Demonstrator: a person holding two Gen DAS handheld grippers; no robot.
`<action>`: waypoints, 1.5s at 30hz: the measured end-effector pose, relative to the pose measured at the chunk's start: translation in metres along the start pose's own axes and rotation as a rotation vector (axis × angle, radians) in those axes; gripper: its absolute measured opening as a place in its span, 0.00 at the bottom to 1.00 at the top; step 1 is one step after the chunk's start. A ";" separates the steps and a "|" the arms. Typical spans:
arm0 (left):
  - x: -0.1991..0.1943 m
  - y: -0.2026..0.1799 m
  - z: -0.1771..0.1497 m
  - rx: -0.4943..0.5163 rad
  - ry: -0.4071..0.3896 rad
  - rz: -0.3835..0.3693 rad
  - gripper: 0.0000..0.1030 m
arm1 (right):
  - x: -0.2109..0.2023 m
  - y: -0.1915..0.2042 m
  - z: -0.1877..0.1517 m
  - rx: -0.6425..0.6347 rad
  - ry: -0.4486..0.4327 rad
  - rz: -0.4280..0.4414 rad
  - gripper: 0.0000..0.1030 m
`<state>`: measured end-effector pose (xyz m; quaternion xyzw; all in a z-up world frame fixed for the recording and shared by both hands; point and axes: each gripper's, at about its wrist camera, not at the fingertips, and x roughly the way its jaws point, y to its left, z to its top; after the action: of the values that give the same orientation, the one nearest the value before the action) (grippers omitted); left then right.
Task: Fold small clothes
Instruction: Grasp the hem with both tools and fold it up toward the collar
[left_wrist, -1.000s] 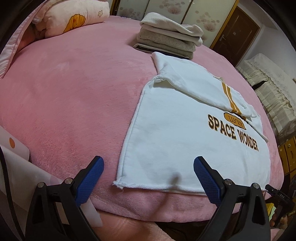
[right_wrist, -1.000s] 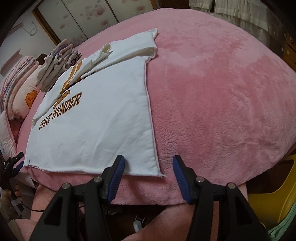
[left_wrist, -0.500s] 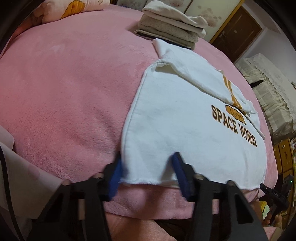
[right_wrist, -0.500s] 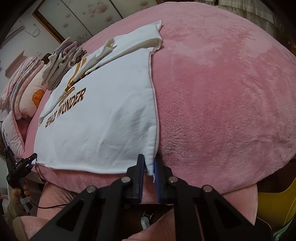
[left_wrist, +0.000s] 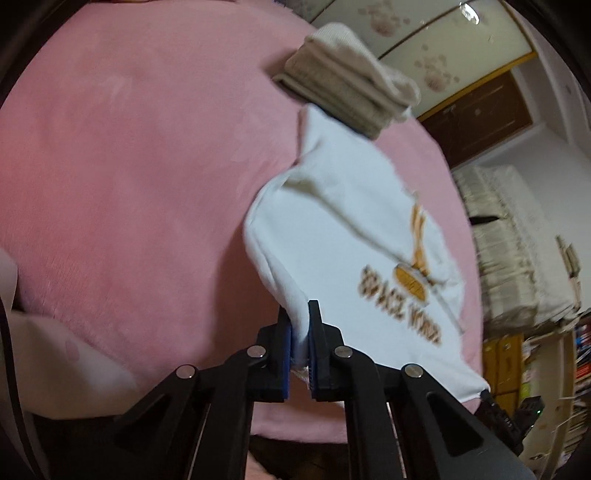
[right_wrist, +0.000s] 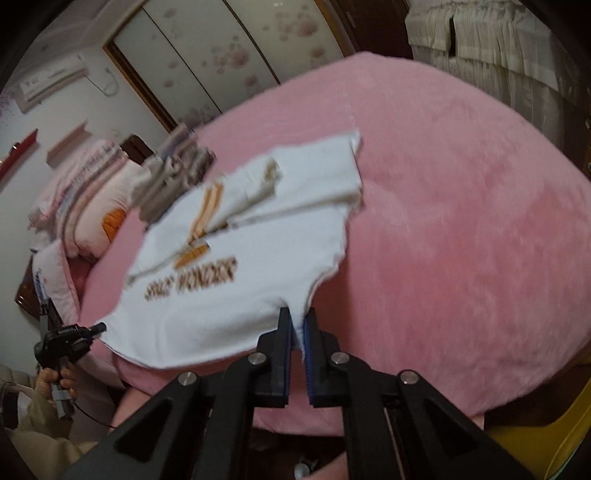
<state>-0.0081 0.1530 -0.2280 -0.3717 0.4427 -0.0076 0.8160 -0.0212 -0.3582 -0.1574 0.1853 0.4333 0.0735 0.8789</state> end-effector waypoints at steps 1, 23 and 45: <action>-0.003 -0.006 0.007 -0.005 -0.015 -0.020 0.05 | -0.003 0.003 0.008 -0.008 -0.018 0.006 0.05; 0.128 -0.100 0.199 -0.016 -0.127 0.050 0.05 | 0.136 -0.015 0.190 0.139 -0.070 -0.034 0.05; 0.163 -0.070 0.224 0.028 -0.141 0.057 0.62 | 0.184 -0.033 0.210 0.148 -0.043 -0.128 0.46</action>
<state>0.2764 0.1809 -0.2278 -0.3470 0.3942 0.0355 0.8502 0.2562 -0.3899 -0.1883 0.2235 0.4294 -0.0191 0.8748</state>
